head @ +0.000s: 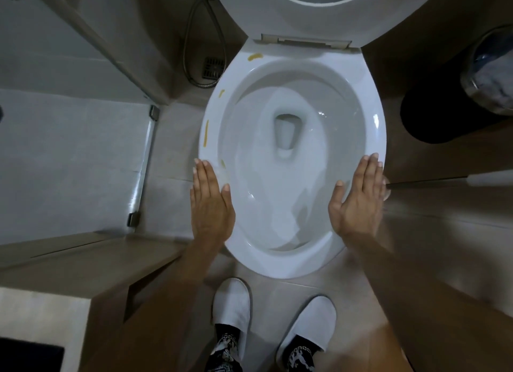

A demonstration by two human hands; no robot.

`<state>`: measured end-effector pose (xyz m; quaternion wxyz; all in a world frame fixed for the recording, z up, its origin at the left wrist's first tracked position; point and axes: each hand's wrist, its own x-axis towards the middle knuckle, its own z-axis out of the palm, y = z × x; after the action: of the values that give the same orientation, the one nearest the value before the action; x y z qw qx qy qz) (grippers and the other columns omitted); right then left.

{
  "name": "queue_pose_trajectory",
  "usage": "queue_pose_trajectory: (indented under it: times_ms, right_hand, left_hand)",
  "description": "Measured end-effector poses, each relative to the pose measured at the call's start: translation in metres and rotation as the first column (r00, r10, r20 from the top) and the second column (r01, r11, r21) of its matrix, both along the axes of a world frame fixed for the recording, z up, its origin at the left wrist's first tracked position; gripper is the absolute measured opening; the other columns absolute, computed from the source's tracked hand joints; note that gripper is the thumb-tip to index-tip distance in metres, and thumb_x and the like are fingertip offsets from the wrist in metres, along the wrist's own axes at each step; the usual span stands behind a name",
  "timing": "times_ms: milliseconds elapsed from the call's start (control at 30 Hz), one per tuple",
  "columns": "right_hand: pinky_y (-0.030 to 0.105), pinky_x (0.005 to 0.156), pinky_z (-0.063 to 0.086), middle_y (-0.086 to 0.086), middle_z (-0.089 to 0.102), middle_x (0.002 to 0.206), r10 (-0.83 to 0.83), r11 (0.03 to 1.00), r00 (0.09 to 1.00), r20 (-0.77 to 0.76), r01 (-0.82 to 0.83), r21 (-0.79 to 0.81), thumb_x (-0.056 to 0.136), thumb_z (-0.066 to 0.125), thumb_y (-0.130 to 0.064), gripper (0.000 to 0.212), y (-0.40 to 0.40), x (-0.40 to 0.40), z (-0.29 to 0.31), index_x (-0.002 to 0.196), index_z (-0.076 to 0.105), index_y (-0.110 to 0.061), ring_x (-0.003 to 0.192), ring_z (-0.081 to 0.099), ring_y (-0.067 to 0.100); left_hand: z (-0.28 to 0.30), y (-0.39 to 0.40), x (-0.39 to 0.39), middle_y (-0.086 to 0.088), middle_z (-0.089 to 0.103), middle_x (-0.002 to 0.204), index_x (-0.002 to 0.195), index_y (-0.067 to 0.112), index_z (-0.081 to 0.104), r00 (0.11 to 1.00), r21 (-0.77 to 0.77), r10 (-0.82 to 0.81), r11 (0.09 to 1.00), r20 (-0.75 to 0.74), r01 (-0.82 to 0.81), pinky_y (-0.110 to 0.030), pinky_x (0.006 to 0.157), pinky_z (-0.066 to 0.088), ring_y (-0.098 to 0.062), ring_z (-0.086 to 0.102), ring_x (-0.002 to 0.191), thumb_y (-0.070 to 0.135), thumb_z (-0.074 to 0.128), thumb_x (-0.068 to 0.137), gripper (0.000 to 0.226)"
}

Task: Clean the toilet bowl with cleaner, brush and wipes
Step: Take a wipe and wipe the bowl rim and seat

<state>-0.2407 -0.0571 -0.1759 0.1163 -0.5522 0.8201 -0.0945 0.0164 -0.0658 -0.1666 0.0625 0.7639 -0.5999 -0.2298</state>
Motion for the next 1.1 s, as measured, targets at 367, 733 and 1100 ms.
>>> queue_pose_trajectory:
  times_ms: [367,733,1100]
  right_hand:
    - [0.041,0.120,0.002,0.009,0.004,0.161,0.002,1.000,1.000,-0.001,-0.002,0.022,0.092,0.024,-0.038,0.071,0.001,0.001,0.004,0.154,0.008,-0.007,0.149,0.001,0.022]
    - [0.041,0.119,0.004,0.008,0.004,0.162,-0.003,1.000,1.000,0.008,0.002,0.026,0.092,0.023,-0.038,0.071,0.000,0.000,0.001,0.154,0.008,-0.009,0.149,0.002,0.022]
    - [0.042,0.119,0.007,0.009,0.007,0.161,-0.011,1.000,1.000,0.018,0.011,0.007,0.091,0.020,-0.040,0.071,0.000,0.001,0.000,0.153,0.012,-0.008,0.149,0.005,0.023]
  left_hand:
    - [0.006,0.028,-0.004,0.003,-0.021,0.153,0.150,0.009,-0.007,0.998,0.027,-0.053,0.998,-0.015,0.053,-0.027,0.115,-0.006,-0.008,-0.019,0.141,0.036,0.013,0.096,0.064]
    - [0.005,-0.014,0.016,-0.002,-0.011,0.158,0.151,0.012,-0.006,0.990,0.004,-0.138,0.990,-0.033,0.139,-0.034,0.117,0.002,-0.016,-0.008,0.146,0.034,0.019,0.100,0.061]
    - [-0.002,-0.051,0.030,-0.005,-0.003,0.159,0.150,0.008,-0.001,0.966,-0.083,-0.256,0.964,-0.030,0.253,-0.028,0.117,-0.002,-0.011,-0.010,0.143,0.037,0.015,0.098,0.062]
